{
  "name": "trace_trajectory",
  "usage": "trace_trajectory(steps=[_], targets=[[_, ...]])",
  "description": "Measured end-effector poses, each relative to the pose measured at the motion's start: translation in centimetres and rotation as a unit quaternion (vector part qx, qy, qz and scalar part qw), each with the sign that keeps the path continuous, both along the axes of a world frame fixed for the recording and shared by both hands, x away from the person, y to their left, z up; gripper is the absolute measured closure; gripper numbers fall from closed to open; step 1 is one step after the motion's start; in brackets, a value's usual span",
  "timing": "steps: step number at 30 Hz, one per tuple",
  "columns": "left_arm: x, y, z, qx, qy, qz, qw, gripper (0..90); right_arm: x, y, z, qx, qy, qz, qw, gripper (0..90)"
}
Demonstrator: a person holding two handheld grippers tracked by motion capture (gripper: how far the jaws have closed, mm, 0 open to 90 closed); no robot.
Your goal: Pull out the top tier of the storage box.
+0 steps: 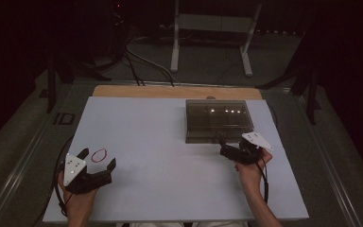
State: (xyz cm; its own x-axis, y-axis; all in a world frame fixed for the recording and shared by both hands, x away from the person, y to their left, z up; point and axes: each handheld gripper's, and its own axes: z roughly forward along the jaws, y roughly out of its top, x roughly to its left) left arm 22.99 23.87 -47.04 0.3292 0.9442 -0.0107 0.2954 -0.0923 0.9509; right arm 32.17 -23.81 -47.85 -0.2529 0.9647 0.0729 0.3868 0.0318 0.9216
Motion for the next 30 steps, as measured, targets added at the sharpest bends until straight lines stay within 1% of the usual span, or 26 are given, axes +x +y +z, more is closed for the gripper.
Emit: trace_trajectory(steps=[1, 2, 4, 7, 8, 10, 11, 13, 15, 16, 18, 22, 25, 27, 28, 30], targets=[[0.1, -0.1, 0.1, 0.003, 0.003, 0.002, 1.0, 3.4, 0.0, -0.2, 0.0, 0.001, 0.0, 0.002, 1.0, 0.0], [0.2, -0.2, 0.1, 0.001, 0.004, 0.002, 1.0, 3.4, 0.0, -0.3, 0.1, 0.005, 0.001, 0.003, 1.0, 0.0], [0.3, -0.3, 0.2, -0.008, 0.002, 0.0, 1.0, 3.4, 0.1, -0.7, 0.2, 0.014, 0.005, 0.006, 0.9999, 0.0], [0.5, -0.5, 0.6, -0.009, -0.001, 0.0, 1.0, 3.4, 0.1, -1.1, 0.3, 0.009, 0.004, 0.011, 0.9999, 0.0], [0.6, -0.6, 0.8, -0.005, -0.002, 0.001, 1.0, 3.4, 0.1, -1.3, 0.3, 0.006, 0.003, 0.013, 0.9999, 0.0], [0.8, -0.7, 1.0, -0.004, 0.002, 0.006, 1.0, 3.4, 0.2, -1.7, 0.3, 0.002, 0.003, 0.017, 0.9998, 0.0], [0.9, -0.7, 1.0, -0.011, 0.0, 0.004, 0.9999, 3.4, 0.2, -1.9, 0.4, 0.003, 0.001, 0.018, 0.9998, 0.0], [1.1, -0.7, 1.1, -0.018, 0.0, -0.002, 0.9998, 3.4, 0.1, -2.4, 0.5, 0.003, -0.003, 0.018, 0.9998, 0.0], [1.3, -0.8, 1.2, -0.018, 0.0, -0.003, 0.9998, 3.4, 0.2, -2.7, 0.5, 0.006, -0.003, 0.02, 0.9998, 0.0], [1.5, -1.1, 1.3, -0.014, 0.0, -0.007, 0.9999, 3.4, 0.2, -2.9, 0.5, 0.01, -0.004, 0.022, 0.9997, 0.0], [1.8, -1.4, 1.4, -0.012, -0.001, -0.012, 0.9999, 3.4, 0.2, -3.3, 0.6, 0.004, -0.005, 0.023, 0.9997, 0.0], [2.1, -1.9, 1.7, -0.01, 0.0, -0.018, 0.9998, 3.4, 0.3, -3.7, 0.6, 0.004, -0.007, 0.021, 0.9998, 0.0], [2.7, -2.6, 2.0, -0.013, 0.004, -0.027, 0.9996, 3.4, 0.4, -4.1, 0.7, 0.0, -0.008, 0.019, 0.9998, 0.0], [2.7, -2.6, 2.0, -0.013, 0.004, -0.027, 0.9996, 3.4, 0.4, -4.3, 0.7, -0.001, -0.008, 0.019, 0.9998, 0.0], [2.9, -3.2, 2.3, -0.01, 0.004, -0.031, 0.9995, 3.4, 0.4, -4.3, 0.7, -0.001, -0.008, 0.019, 0.9998, 0.0], [3.1, -3.6, 2.5, -0.009, 0.007, -0.035, 0.9993, 3.4, 0.6, -4.5, 0.6, -0.002, -0.007, 0.019, 0.9998, 0.0]])
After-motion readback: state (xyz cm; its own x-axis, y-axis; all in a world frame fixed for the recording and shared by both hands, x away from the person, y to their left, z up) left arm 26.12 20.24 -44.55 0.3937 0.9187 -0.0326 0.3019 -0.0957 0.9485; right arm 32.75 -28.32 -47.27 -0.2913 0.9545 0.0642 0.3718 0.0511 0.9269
